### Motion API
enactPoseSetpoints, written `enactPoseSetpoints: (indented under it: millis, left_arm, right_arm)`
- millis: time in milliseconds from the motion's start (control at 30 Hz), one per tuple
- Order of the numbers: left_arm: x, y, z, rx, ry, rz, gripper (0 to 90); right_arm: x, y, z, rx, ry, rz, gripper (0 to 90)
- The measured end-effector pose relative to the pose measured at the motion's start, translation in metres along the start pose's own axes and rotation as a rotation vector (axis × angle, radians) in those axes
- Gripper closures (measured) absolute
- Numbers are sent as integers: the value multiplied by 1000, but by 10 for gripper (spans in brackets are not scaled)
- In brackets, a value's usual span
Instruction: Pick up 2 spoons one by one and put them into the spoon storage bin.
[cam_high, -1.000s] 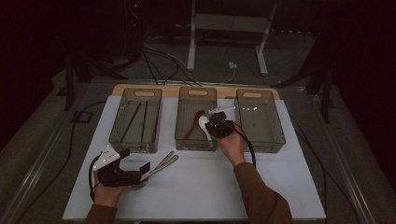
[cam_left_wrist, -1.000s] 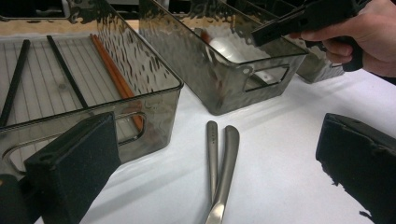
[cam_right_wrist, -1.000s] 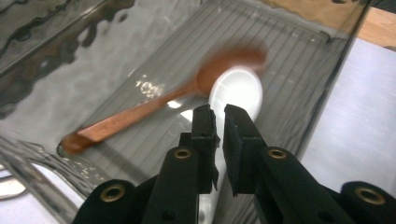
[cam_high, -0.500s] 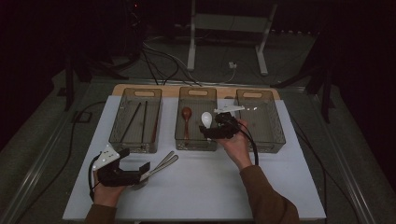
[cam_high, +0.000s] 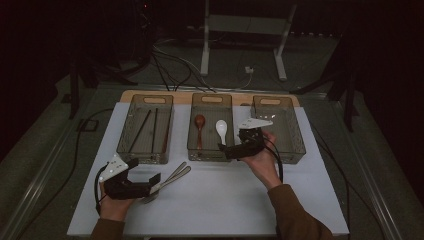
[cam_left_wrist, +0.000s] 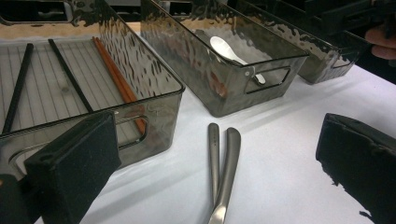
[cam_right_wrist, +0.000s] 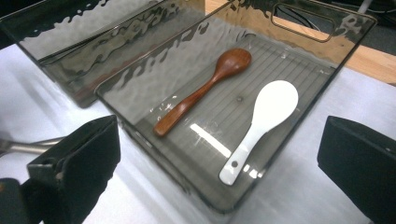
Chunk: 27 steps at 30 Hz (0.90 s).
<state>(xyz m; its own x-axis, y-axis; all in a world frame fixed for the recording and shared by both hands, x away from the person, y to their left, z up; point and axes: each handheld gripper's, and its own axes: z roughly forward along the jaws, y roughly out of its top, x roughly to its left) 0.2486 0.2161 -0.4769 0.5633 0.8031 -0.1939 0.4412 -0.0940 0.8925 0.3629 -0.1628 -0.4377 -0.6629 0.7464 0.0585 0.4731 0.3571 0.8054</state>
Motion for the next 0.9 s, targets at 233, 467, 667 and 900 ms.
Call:
enactPoseSetpoints:
  millis: [233, 467, 667, 900]
  left_arm:
    - [0, 2, -1, 0, -2, 9, 6]
    - [-1, 3, -1, 4, -3, 13, 6]
    - [0, 4, 0, 3, -1, 14, 6]
    - [0, 3, 1, 13, -2, 18, 6]
  right_arm:
    - [-2, -10, -17, -18, 6, -16, 0]
    - [-8, -27, -26, -17, 6, -2, 0]
    - [-11, -36, -38, -41, 9, -4, 0]
    - [-15, -49, -52, -54, -2, 1, 0]
